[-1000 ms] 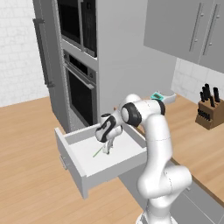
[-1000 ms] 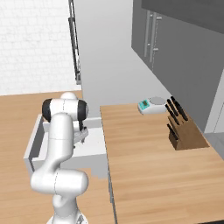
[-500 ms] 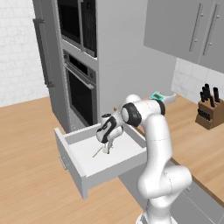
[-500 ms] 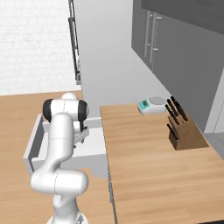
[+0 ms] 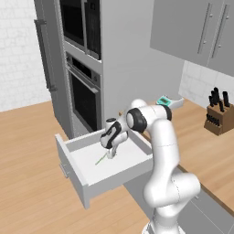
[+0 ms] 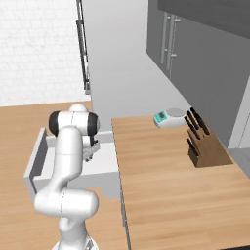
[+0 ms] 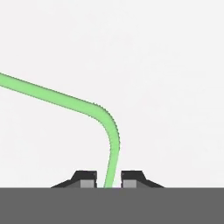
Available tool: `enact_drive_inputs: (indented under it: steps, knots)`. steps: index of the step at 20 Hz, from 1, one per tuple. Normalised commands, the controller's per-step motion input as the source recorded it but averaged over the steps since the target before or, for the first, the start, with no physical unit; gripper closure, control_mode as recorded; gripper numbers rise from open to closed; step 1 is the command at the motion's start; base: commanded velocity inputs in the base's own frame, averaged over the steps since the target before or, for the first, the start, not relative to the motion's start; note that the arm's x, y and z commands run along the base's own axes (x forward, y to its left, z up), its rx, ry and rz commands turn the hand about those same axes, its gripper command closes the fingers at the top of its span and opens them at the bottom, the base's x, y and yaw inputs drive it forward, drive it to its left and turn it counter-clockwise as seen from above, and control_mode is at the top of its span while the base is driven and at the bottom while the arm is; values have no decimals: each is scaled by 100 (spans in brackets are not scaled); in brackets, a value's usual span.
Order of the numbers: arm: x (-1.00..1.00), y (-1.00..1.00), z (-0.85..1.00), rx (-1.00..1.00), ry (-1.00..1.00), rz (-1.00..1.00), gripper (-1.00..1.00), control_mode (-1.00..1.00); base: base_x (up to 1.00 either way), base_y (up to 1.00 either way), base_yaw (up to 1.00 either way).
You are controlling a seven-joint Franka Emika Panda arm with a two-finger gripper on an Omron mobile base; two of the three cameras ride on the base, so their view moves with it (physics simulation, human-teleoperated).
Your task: Take a straw from the drawer in front and place it inside the glass cup on the dining counter.
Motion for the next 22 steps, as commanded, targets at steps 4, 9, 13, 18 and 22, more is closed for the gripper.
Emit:
enact_drive_inputs:
  steps: [4, 9, 13, 18, 22]
  knots:
    - [0, 0, -12, 0, -1, -1, 100, -100, 0, 0, 0]
    - [-20, 0, 13, 0, -12, -3, 100, -100, 0, 0, 0]
    - [-45, -1, 99, 3, -22, -7, 100, -100, 0, 0, 0]
    - [-14, -1, 100, 13, -9, -8, 100, -100, 0, 0, 0]
    - [0, 0, 100, 16, 0, -6, 100, -100, 0, 0, 0]
